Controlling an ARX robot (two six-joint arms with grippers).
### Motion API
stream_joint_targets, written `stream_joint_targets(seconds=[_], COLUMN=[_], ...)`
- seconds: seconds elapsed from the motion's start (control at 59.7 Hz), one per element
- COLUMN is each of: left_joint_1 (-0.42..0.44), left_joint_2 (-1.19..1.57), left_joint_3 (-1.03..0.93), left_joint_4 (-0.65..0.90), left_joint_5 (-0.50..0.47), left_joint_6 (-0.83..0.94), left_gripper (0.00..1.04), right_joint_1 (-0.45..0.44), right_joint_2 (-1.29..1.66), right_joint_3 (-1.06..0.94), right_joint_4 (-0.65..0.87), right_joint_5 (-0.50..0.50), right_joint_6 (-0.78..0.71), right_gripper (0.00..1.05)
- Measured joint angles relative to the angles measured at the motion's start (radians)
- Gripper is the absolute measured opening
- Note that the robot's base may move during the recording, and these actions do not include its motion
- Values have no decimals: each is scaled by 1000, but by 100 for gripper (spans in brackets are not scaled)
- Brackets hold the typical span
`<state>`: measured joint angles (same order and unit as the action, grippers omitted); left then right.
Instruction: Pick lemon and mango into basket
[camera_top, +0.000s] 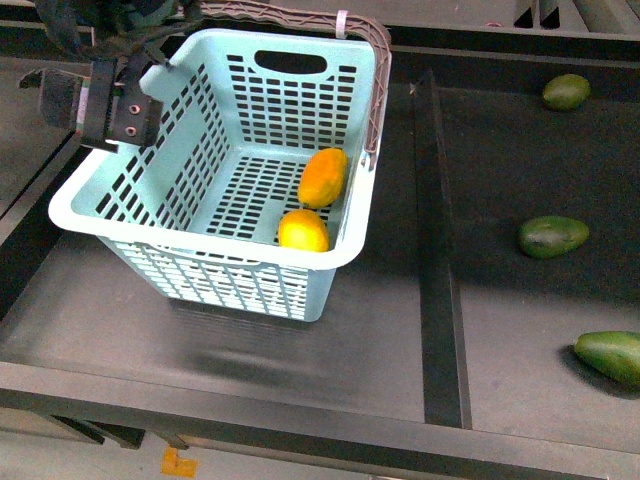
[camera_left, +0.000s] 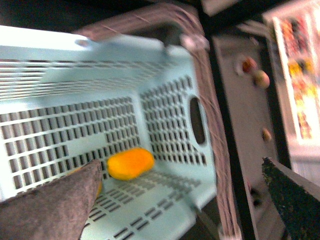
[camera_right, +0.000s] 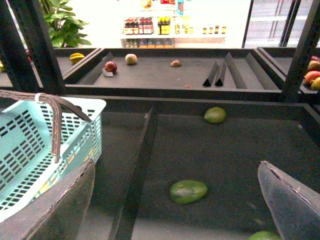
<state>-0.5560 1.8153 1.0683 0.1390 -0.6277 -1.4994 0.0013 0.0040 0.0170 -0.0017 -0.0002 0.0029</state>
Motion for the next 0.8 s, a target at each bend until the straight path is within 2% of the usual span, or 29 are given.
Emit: stream_joint_targets(seconds=[0.033,0.084,0.151,0.234,0.285,0.301,0.385,0.402,0.452,0.553,0.804], left_joint_1=[-2,9,60,135,172,180,248,257,294,361,434], left_joint_2=[-14,-40,-114,-239,-302,-315,-427,-437,-472,-607,-849], left_joint_3=[-97,-246,-416,-551,-616,-634,-772,-785,-852,-937,-1013], left_joint_4=[230,520,790,932,944,945,938,941,985,921,756], left_joint_5=[75,130,172,210,241,249,333,344,380,436,512], left_joint_6=[195,492,853,1221,1336,1356,1453,1455,1474,1481,1485], left_gripper=[84,75,62,45,34,32,5,3,4,4,3], right_joint_1=[0,0,0,0,0,0,0,0,0,0,0], right_joint_2=[0,0,0,0,0,0,0,0,0,0,0], right_joint_3=[0,0,0,0,0,0,0,0,0,0,0], right_joint_4=[0,0,0,0,0,0,0,0,0,0,0], right_joint_5=[0,2,3,3,1,-1,0,0,0,0,0], right_joint_6=[0,0,0,0,0,0,0,0,0,0,0], right_gripper=[96,96,96,96,96,96,96,96,96,96,96])
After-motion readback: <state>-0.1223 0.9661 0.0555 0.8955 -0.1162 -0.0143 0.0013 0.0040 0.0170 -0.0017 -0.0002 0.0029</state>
